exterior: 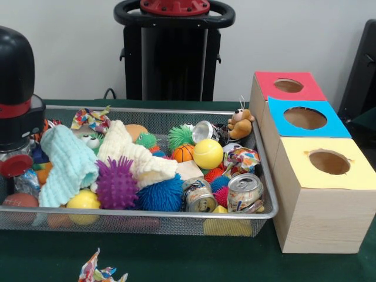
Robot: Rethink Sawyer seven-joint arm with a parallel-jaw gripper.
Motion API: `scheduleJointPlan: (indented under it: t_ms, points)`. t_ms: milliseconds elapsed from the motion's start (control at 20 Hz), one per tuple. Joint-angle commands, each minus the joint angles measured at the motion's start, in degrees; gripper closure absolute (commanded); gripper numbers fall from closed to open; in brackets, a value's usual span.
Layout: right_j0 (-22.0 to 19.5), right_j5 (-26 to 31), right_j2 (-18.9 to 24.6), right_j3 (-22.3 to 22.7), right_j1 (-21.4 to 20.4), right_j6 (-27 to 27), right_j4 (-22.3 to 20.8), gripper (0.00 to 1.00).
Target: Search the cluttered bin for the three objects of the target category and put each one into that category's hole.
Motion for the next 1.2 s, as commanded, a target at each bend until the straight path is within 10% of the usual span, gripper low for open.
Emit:
scheduleJointPlan:
  t_ms: [50, 1200]
  points:
    - [-0.6, 0.2, 5.3, 6.5, 0.8, 1.5, 0.5, 1.00]
    - [1.0, -1.2, 4.2, 9.4, -0.7, 4.0, 0.9, 1.00]
